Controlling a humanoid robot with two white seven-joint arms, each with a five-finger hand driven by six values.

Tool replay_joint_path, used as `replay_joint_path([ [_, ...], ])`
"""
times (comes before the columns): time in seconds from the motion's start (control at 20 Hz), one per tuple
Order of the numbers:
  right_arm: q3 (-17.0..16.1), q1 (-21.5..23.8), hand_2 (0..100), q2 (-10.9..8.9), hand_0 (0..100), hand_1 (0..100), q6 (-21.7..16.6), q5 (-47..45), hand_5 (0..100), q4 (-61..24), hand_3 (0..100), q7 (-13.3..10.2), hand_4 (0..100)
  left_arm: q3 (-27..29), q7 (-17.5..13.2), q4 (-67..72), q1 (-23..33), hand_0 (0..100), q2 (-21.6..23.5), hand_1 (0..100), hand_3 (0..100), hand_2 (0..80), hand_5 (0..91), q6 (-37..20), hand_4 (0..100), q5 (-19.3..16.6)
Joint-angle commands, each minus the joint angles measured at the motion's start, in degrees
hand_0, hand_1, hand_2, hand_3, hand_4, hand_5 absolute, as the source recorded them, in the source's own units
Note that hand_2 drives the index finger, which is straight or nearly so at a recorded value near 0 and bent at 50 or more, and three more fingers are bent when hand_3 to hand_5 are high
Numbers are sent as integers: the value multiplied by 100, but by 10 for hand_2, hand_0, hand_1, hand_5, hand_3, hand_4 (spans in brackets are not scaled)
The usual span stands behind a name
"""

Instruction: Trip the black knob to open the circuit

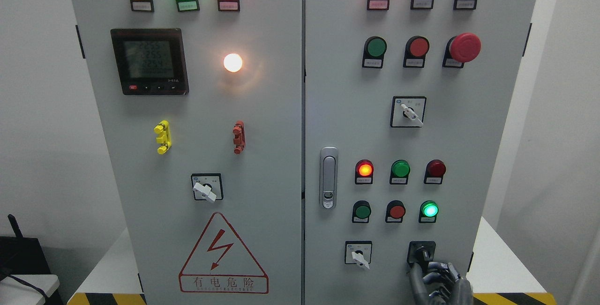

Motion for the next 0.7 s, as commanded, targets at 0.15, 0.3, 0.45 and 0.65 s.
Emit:
replay_joint_path([
  [0.15,-1,2,468,-32,502,803,1,0,789,8,775,-10,722,0,-5,0,-44,120,1,389,0,0,0,1,0,-185],
  [0.3,-1,2,467,-32,501,805,-8,0,793,-1,773,-10,721,0,-5,0,-44,120,-8,389,0,0,0,1,0,-185],
  [0.45,8,11,463,-32,500,819,-35,0,794,-1,771,-1,720,0,-5,0,-44,120,1,389,0,0,0,1,0,-185],
  [0.65,8,11,461,-41,442,824,-35,-9,791,-1,771,-1,726,0,-5,0,-44,120,1,389,0,0,0,1,0,-185],
])
